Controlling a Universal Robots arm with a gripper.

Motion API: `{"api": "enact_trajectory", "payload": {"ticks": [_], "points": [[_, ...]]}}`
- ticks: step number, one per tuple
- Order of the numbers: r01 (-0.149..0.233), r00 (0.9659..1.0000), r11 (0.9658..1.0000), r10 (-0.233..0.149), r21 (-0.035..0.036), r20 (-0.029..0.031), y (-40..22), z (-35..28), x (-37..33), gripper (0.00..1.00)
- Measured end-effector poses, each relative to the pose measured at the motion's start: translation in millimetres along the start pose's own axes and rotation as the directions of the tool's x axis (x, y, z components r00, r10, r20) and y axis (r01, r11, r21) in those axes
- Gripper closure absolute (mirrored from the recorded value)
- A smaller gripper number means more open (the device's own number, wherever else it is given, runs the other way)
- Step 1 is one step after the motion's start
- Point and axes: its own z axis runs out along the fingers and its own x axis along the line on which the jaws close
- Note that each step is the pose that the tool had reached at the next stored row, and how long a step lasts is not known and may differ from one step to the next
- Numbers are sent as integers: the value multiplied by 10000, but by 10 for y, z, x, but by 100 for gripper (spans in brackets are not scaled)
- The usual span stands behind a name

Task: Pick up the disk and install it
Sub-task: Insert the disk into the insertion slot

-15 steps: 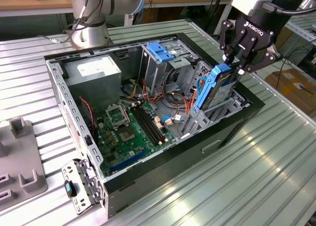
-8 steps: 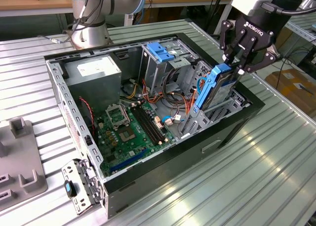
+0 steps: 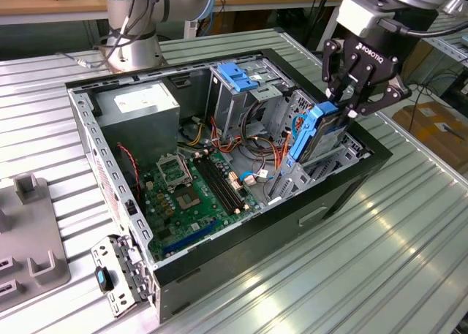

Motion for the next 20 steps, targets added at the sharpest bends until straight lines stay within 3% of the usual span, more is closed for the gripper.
{"api": "enact_trajectory", "payload": {"ticks": [2,20], "points": [[0,10000,10000,0,0,0,0,50,-1,65],[0,10000,10000,0,0,2,-1,79,-1,65]]}}
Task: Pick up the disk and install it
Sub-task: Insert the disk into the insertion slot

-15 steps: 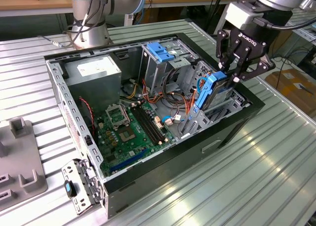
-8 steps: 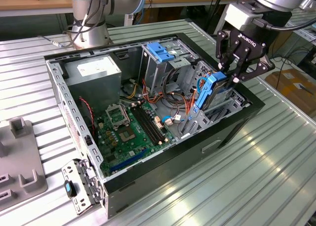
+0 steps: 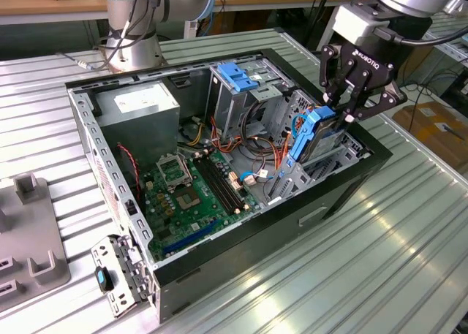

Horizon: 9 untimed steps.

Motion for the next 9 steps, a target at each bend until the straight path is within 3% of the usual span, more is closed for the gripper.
{"api": "enact_trajectory", "payload": {"ticks": [9], "points": [[0,10000,10000,0,0,-8,-2,211,-1,65]]}}
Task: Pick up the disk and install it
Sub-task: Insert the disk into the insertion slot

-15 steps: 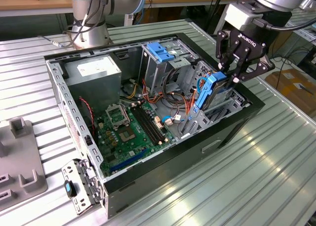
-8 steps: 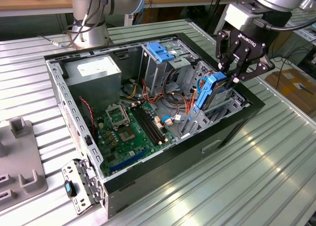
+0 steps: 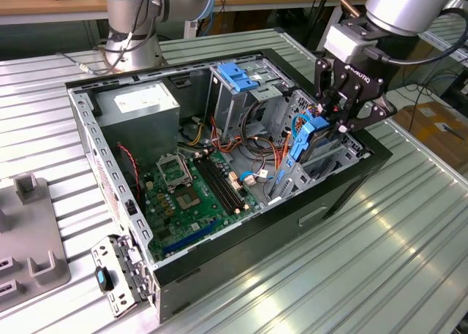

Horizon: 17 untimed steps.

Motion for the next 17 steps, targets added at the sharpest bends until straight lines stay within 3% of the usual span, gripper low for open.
{"api": "enact_trajectory", "payload": {"ticks": [7,17], "points": [[0,10000,10000,0,0,-1,-1,142,-1,65],[1,10000,10000,-1,0,-1,-2,150,-1,64]]}}
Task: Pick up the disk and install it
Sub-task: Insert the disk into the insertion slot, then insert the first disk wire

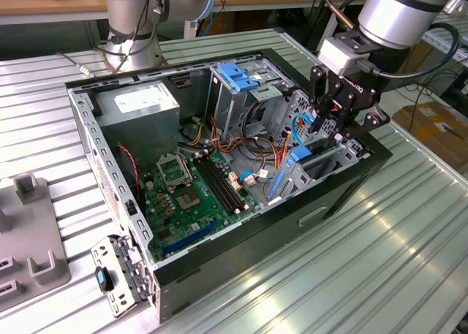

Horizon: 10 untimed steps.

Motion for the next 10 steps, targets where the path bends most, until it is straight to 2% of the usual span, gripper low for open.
{"api": "enact_trajectory", "payload": {"ticks": [1,10], "points": [[0,10000,10000,0,0,-1,0,0,0,58],[0,10000,10000,0,0,-1,0,7,0,58]]}}
